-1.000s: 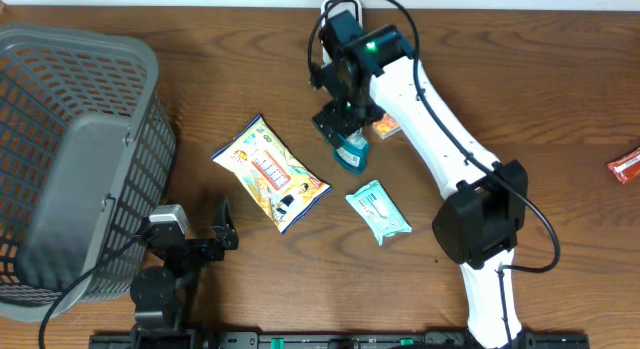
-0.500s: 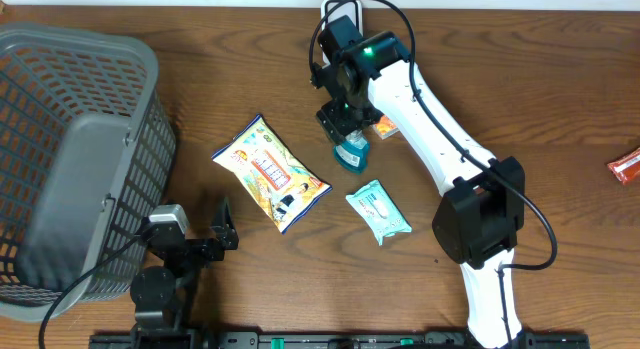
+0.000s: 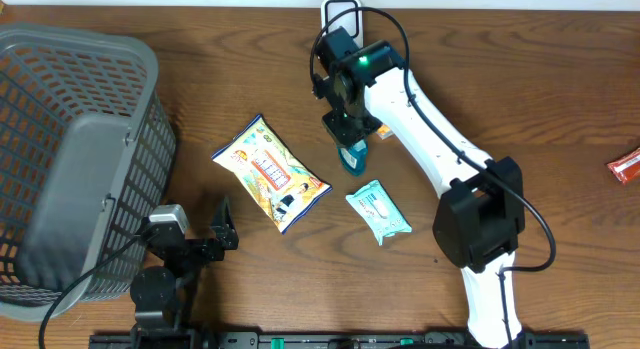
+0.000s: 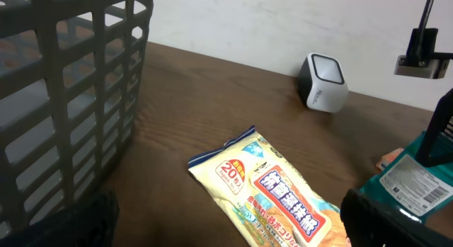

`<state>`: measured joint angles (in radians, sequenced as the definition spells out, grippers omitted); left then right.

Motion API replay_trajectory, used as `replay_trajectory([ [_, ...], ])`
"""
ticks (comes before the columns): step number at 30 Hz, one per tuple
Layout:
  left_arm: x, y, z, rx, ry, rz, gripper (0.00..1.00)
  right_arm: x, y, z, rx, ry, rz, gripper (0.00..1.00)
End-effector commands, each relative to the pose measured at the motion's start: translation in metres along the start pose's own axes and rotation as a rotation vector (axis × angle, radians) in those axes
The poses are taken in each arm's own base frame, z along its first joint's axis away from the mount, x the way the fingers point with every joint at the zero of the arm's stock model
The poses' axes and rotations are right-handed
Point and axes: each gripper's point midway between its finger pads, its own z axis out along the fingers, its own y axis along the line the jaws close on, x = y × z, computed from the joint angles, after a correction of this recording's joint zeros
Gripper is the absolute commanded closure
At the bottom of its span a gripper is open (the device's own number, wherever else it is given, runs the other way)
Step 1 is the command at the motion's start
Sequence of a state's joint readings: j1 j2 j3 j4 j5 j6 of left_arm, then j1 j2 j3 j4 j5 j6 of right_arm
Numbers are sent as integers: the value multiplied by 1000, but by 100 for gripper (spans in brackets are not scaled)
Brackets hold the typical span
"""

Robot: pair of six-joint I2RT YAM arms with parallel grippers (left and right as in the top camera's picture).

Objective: Scan the item barcode

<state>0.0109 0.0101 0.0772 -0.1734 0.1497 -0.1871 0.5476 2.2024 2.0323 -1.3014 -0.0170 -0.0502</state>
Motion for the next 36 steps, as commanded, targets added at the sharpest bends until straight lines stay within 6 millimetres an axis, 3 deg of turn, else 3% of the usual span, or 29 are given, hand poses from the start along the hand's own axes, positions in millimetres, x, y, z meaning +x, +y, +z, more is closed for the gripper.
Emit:
replay_trajectory([
  [1, 12, 3, 1, -11, 35, -12, 0, 9, -6, 19, 41, 55, 1, 80],
  [7, 12, 3, 1, -10, 35, -12, 0, 4, 16, 9, -92, 31, 5, 87],
  [11, 12, 3, 1, -11, 35, -12, 0, 0, 24, -9, -172, 12, -6, 91],
  [17, 12, 3, 1, -10, 35, -12, 0, -7, 50, -46, -475, -73, -100, 94],
  [20, 12, 3, 1, -11, 35, -12, 0, -12, 50, -60, -610, -132, -110, 94],
  [26, 12, 3, 1, -11, 35, -12, 0, -21, 37, -113, -967, -370, -163, 96],
  [32, 12, 3, 1, -11, 35, -12, 0, -23, 28, -148, -1127, -582, -249, 95],
  [36, 12, 3, 1, -11, 35, -12, 0, -26, 36, -165, -1207, -686, -307, 96],
])
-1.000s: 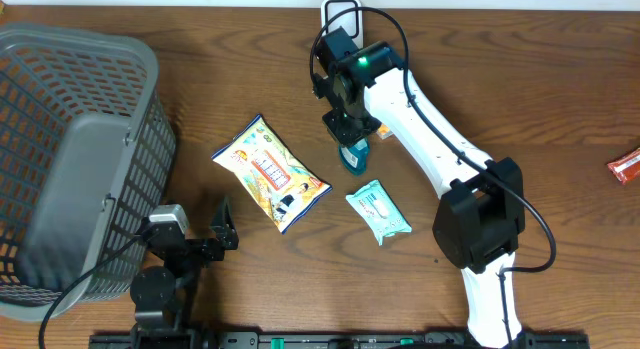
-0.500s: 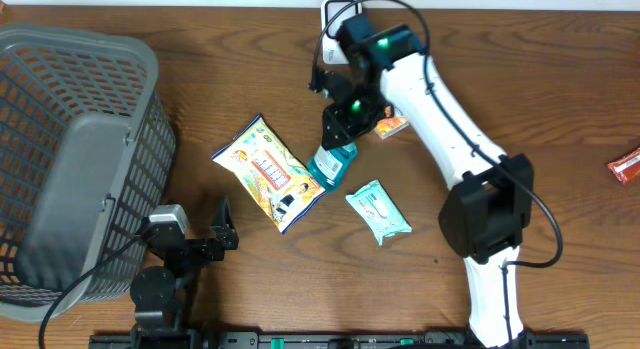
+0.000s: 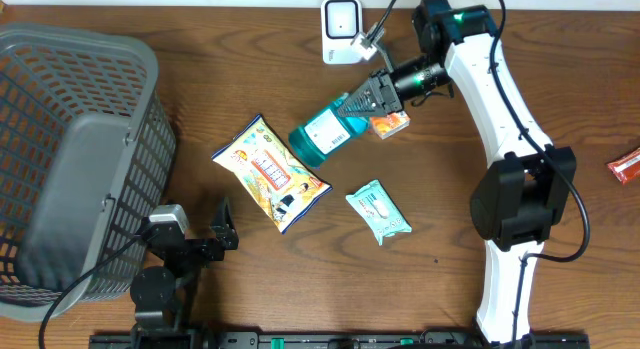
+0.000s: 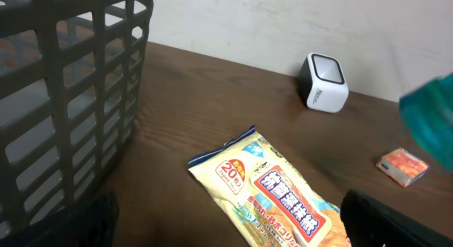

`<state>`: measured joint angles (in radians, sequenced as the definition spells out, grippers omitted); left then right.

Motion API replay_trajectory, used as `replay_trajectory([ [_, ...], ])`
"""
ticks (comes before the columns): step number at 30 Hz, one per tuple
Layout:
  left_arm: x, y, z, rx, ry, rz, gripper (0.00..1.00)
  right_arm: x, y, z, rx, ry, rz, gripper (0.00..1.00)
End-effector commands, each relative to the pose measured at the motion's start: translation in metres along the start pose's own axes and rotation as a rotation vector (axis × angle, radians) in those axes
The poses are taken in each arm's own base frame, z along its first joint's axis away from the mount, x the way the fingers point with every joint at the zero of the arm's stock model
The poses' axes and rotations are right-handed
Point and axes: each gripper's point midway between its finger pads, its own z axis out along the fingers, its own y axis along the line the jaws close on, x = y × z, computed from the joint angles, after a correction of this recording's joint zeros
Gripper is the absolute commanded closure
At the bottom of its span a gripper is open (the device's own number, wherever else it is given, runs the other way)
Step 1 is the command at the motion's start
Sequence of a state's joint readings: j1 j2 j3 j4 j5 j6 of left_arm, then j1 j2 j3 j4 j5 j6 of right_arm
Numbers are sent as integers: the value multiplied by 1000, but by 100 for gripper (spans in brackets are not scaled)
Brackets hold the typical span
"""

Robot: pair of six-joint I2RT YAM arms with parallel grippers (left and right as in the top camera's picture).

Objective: Scan the item barcode

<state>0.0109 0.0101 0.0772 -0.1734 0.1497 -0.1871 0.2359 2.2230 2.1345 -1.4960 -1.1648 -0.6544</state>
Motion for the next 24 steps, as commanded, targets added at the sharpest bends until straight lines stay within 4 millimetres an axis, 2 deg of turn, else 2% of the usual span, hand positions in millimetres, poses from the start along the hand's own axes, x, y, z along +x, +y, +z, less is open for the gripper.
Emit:
replay_trajectory([
  [1, 12, 3, 1, -10, 35, -12, 0, -30, 47, 1, -226, -181, -197, 97],
  [4, 12, 3, 1, -11, 35, -12, 0, -33, 55, 10, -270, -200, -250, 98],
  [14, 12, 3, 1, -11, 35, -12, 0, -31, 64, 43, -357, -198, -327, 97],
  [24, 12, 3, 1, -11, 35, -12, 0, -31, 64, 45, -361, -191, -306, 96],
])
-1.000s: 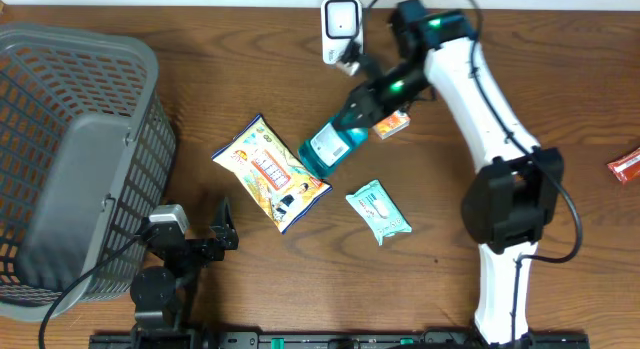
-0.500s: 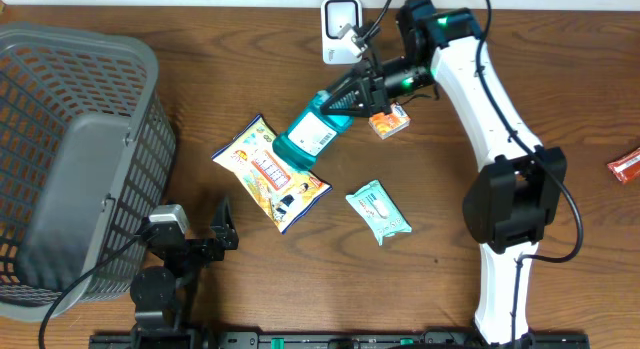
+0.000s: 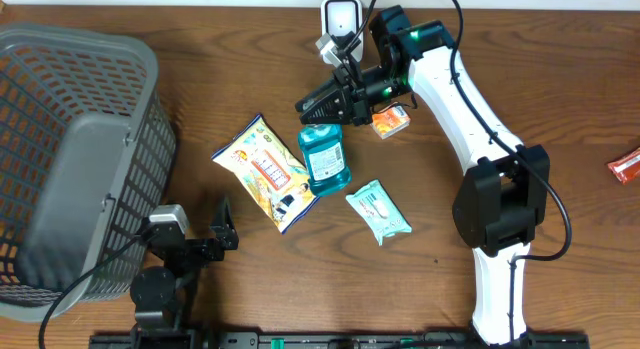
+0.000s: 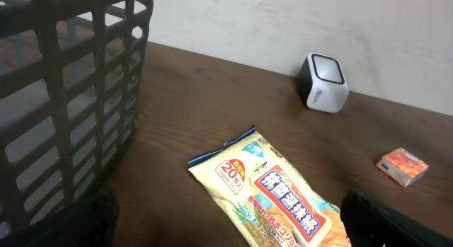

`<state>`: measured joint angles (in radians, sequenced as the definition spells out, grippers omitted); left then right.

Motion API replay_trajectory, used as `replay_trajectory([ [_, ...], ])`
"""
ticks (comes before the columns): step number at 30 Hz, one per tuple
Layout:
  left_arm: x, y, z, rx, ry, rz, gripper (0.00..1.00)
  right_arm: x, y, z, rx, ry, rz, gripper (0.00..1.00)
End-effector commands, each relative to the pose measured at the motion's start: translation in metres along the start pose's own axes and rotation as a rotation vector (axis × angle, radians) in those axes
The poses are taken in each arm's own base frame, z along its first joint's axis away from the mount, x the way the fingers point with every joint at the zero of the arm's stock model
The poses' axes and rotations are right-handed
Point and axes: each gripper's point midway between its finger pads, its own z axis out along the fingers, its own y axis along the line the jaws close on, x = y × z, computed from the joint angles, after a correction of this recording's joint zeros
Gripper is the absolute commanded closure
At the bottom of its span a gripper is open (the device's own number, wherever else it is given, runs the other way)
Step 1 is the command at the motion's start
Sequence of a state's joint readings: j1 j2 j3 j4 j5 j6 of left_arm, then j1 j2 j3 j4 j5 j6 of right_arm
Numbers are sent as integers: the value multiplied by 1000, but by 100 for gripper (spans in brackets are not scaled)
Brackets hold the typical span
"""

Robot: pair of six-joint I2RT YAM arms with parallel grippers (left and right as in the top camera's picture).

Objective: Scan the item barcode

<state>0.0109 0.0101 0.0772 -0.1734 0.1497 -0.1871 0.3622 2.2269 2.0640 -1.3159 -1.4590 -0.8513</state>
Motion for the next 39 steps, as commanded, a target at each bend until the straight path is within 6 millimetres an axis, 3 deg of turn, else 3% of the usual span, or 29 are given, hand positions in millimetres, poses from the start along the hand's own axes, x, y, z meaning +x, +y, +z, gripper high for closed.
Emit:
replay_trajectory([
  [1, 12, 3, 1, -11, 35, -12, 0, -12, 11, 0, -65, -70, 19, 96],
  [12, 12, 3, 1, -11, 35, -12, 0, -10, 7, -1, -45, -54, 11, 96],
  [15, 12, 3, 1, -10, 35, -12, 0, 7, -8, -1, 42, 43, 11, 96],
  [17, 12, 3, 1, -11, 35, -12, 0, 29, -29, -6, 163, 174, 13, 96],
  [20, 12, 3, 1, -11, 35, -12, 0, 43, -58, -16, 330, 279, 66, 98],
  [25, 12, 3, 1, -11, 35, -12, 0, 54, -112, -50, 676, 390, 131, 97],
  [28, 12, 3, 1, -11, 35, -12, 0, 52, -134, -70, 833, 416, 116, 98],
  [32, 12, 3, 1, -11, 35, -12, 0, 51, -140, -77, 885, 431, 104, 98],
  [39, 12, 3, 1, -10, 35, -12, 0, 55, -139, -70, 898, 465, 98, 99],
])
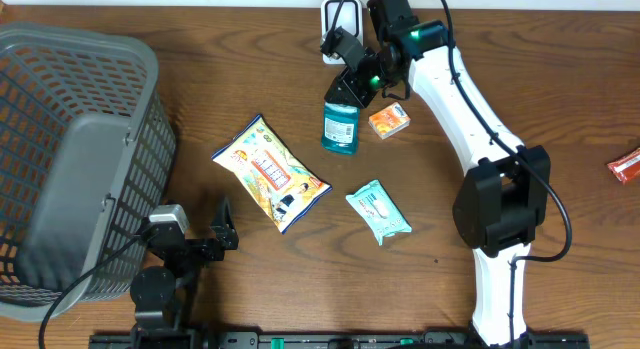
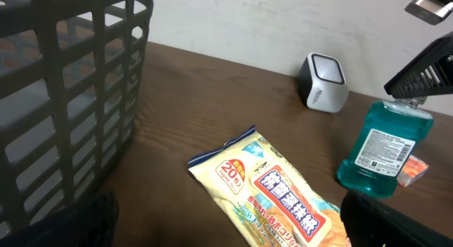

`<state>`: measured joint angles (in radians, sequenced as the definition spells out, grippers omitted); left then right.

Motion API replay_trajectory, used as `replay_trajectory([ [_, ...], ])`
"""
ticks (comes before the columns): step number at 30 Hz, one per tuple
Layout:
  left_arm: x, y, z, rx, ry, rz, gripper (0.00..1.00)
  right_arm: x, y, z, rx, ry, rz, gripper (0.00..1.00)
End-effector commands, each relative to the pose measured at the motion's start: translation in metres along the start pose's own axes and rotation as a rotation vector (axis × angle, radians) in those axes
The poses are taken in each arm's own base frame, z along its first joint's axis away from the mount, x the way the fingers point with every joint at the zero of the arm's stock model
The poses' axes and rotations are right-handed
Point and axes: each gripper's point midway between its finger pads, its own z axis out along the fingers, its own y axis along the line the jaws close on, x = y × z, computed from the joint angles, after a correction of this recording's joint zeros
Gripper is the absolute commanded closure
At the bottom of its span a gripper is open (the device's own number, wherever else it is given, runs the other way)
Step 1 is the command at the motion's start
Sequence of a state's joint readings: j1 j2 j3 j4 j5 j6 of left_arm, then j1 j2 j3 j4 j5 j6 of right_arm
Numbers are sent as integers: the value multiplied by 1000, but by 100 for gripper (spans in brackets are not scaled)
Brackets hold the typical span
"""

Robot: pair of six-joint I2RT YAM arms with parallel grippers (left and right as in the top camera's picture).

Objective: Scan the item barcode

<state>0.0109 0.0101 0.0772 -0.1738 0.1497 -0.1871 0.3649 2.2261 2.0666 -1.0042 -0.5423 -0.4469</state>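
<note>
A teal mouthwash bottle [image 1: 340, 127] hangs upright by its neck from my right gripper [image 1: 347, 89], which is shut on it. It is just in front of the white barcode scanner [image 1: 341, 17]. In the left wrist view the bottle [image 2: 382, 151] shows its white label, with the right gripper [image 2: 419, 81] on top and the scanner [image 2: 323, 83] behind and to the left. Whether the bottle's base touches the table is unclear. My left gripper [image 2: 226, 236] rests open at the near table edge, holding nothing.
A yellow snack bag [image 1: 270, 174] lies mid-table, with a pale wipes pack [image 1: 378, 211] to its right. A small orange box [image 1: 388, 120] sits beside the bottle. A grey basket [image 1: 70, 159] fills the left side. A red packet [image 1: 625, 167] lies at the right edge.
The bottle has gone from beside the snack bag's right edge to a spot closer to the scanner. It now stands upright and shows in the left wrist view. The left arm is unmoved.
The right gripper first held the bottle near the orange box. Then it held the bottle tilted sideways below the scanner, with the arm reaching in from the right. Then the bottle was by the snack bag, and now it is upright before the scanner.
</note>
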Motion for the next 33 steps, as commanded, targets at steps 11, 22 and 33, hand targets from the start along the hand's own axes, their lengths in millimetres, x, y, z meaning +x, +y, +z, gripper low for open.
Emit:
replay_trajectory([
  [11, 12, 3, 1, -11, 37, -12, 0, -12, -23, -26, 369, 88, -88, 99],
  [22, 13, 4, 2, -12, 40, -12, 0, -18, -7, -16, 395, 110, -134, 56],
  [33, 13, 4, 2, -12, 40, -13, 0, -21, -20, -22, 475, 102, -105, 36],
])
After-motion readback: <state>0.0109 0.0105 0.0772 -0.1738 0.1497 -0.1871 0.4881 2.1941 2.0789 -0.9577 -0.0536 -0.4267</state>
